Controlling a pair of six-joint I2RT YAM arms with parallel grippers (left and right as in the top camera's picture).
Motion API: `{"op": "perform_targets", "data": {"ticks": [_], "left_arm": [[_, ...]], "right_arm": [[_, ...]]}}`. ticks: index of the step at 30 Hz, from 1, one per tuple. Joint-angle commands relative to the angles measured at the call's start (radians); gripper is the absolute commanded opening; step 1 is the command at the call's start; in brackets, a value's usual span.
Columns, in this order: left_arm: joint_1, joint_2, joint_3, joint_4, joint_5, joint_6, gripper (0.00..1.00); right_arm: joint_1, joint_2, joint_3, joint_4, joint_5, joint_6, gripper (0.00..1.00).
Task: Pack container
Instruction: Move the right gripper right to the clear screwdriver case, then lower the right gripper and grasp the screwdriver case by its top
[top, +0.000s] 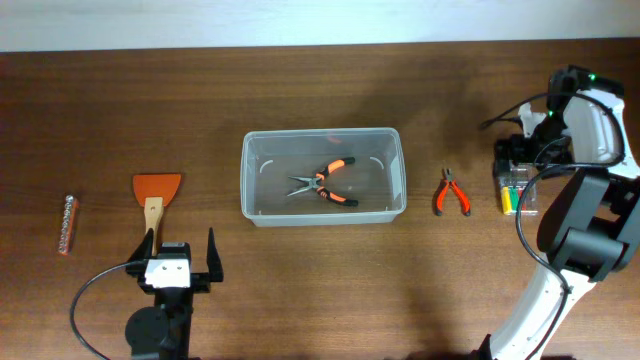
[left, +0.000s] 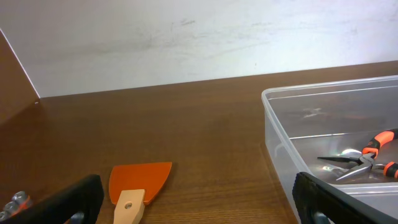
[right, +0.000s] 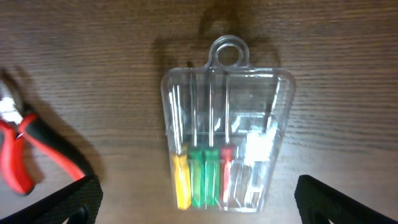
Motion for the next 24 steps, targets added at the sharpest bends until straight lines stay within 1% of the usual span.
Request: {"op": "perform_targets", "data": {"ticks": [1,10,24], "left_arm": [[-0.005,-0.008,-0.006,0.000,-0.004,-0.010,0.99],[-0.005,-0.008,-0.006,0.000,-0.004,-0.010,0.99],[-0.005,-0.008,-0.006,0.000,-0.004,-0.010,0.99]], "right_arm": [[-0.002,0.017,-0.034,0.019,0.010,-0.006,0.99],[-0.002,0.017,-0.113,0.069,0.010,-0.006,0.99],[-0.002,0.017,-0.122,0.090,0.010,0.001,0.99]]}}
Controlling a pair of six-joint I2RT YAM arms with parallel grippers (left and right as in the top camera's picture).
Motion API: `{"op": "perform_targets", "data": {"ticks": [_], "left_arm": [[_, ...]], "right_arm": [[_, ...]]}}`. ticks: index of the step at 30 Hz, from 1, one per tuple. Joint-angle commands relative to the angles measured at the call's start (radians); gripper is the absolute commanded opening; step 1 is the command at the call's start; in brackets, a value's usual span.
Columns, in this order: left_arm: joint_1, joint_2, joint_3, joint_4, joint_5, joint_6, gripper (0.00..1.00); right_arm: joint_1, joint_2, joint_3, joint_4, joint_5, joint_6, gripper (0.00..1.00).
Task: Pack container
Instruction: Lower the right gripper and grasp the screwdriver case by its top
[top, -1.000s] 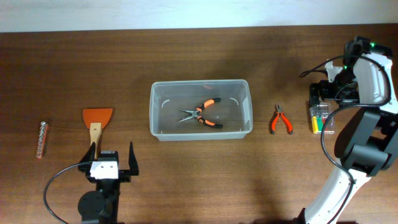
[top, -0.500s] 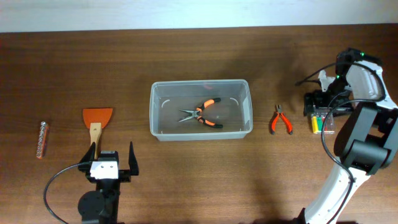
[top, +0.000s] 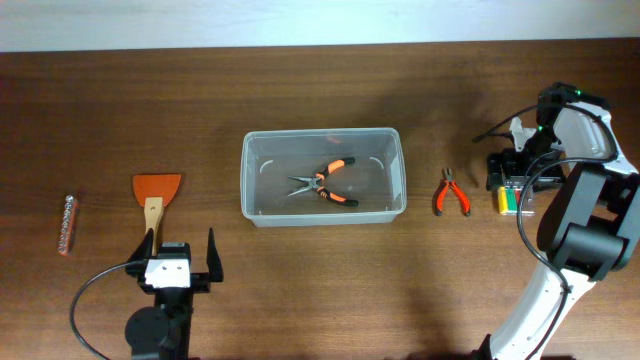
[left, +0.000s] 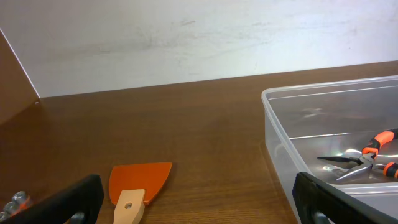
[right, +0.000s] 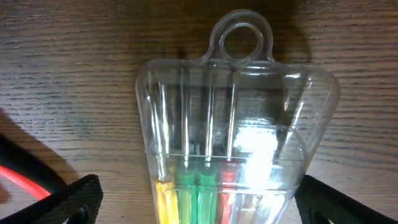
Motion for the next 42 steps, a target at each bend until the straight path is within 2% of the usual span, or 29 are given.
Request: {"op": "perform_targets", "data": {"ticks": [1,42], "left_arm": [[-0.005,-0.008,-0.006,0.000,-0.004,-0.010,0.99],[-0.005,-0.008,-0.006,0.000,-0.005,-0.010,0.99]], "right_arm": [[-0.002,0.013,-0.005,0.005,0.005,0.006,0.99],[-0.002,0.013,-0.025,0.035,0.051,0.013,0.99]]}}
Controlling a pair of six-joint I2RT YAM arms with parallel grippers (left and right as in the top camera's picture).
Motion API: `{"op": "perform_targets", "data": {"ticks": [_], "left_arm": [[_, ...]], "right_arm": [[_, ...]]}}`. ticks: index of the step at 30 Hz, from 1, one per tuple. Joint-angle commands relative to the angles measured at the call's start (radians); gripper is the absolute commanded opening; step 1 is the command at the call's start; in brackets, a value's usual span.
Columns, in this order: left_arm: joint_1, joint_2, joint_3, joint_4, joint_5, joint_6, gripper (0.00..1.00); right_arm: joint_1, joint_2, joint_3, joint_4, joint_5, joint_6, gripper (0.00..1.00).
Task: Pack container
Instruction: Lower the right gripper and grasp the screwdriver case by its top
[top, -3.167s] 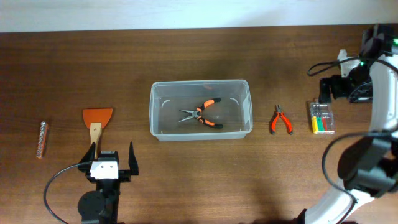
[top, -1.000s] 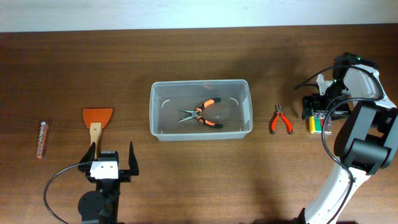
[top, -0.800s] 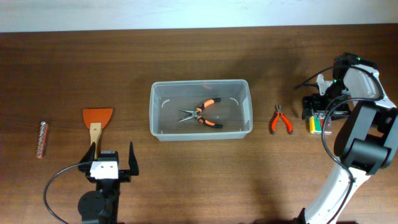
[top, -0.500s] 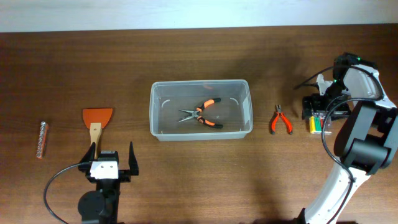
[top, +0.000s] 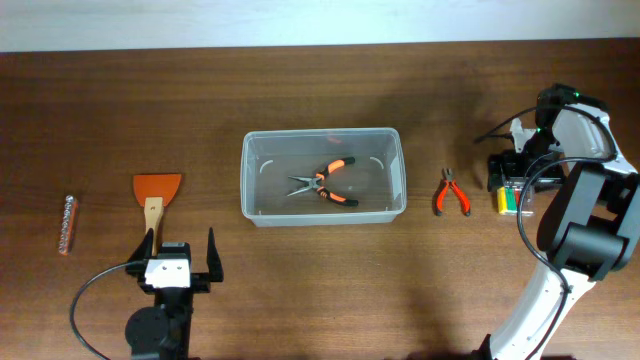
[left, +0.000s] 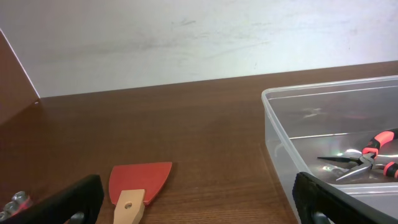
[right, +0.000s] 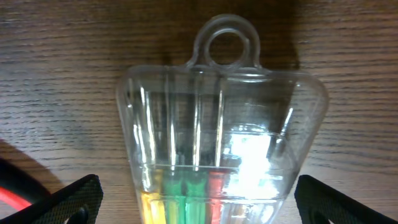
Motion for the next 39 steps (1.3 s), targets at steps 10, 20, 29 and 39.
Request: {"op": "perform_targets", "data": {"ticks": [10,20,29,39], "left_arm": [[-0.005,-0.008,-0.006,0.000,-0.004,-0.010,0.99],[-0.005,-0.008,-0.006,0.000,-0.004,-0.010,0.99],[-0.005,-0.008,-0.006,0.000,-0.004,-0.010,0.99],[-0.005,-0.008,-0.006,0.000,-0.004,-0.010,0.99]], "right_arm": [[-0.002,0.013,-0.021,0.019,0.022,0.008,0.98],[-0.002,0.013,-0.024,0.031,-0.001,0.007,0.99],[-0.002,0.013,-0.024,0.035,-0.015,0.006,0.99],[-0.002,0.043,-0.025,0.036,-0.026,0.007,0.99]]}}
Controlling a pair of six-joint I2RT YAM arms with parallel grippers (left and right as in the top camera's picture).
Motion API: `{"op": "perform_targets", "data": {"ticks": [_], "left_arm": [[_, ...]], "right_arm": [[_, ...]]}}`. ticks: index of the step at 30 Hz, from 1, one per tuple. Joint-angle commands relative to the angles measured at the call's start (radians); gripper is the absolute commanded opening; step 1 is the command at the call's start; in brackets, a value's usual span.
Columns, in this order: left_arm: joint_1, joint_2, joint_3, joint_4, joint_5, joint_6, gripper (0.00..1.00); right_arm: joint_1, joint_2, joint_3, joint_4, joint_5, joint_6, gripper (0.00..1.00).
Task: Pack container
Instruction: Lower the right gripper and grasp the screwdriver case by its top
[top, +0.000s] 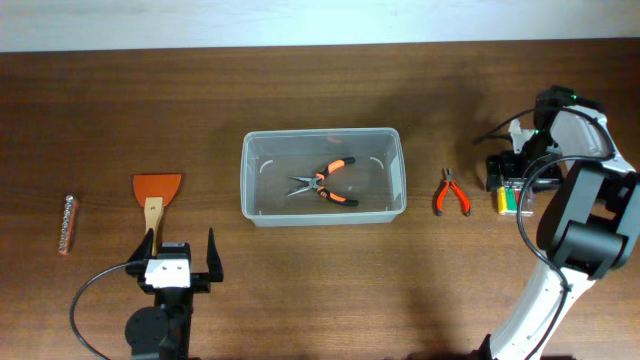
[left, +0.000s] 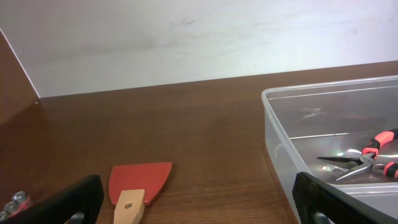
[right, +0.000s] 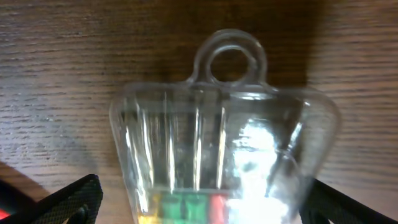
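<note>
A clear plastic container (top: 320, 133) stands mid-table with orange-handled long-nose pliers (top: 325, 182) inside. Small red pliers (top: 452, 192) lie to its right. Further right is a clear case of coloured screwdrivers (top: 511, 200). My right gripper (top: 511, 183) is low over it and open. In the right wrist view the case (right: 224, 143) fills the frame, blurred, with my fingers (right: 68, 202) wide on either side. My left gripper (top: 178, 262) rests open near the front edge, holding nothing.
An orange scraper with a wooden handle (top: 156, 195) lies left of the container, just ahead of my left gripper (left: 199, 208). A strip of small bits (top: 67, 223) lies at the far left. The container's near wall (left: 277, 134) shows at the right of the left wrist view.
My right gripper sits slightly lower over the screwdriver case, which looks larger and blurrier in its view. The fingers stay wide apart. The left arm has not moved.
My right gripper was open well above the screwdriver case, with the red pliers visible beside it. At each later moment it stood closer to the case, and now it is open right down around it. The left arm stayed still throughout.
</note>
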Motion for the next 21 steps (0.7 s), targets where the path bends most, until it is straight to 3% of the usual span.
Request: {"op": "perform_targets", "data": {"ticks": [1,13,18,21], "left_arm": [[-0.005,-0.008,-0.006,0.000,-0.004,-0.010,0.99],[-0.005,-0.008,-0.006,0.000,-0.004,-0.010,0.99],[-0.005,-0.008,-0.006,0.000,-0.004,-0.010,0.99],[-0.005,-0.008,-0.006,0.000,-0.004,-0.010,0.99]], "right_arm": [[-0.002,0.031,-0.009,0.000,-0.017,0.008,0.99],[-0.002,0.032,-0.009,0.002,-0.014,0.009,1.00],[-0.002,0.032,-0.009,0.001,-0.014,0.009,0.84],[-0.002,0.032,-0.009,-0.002,-0.014,0.009,0.81]]}}
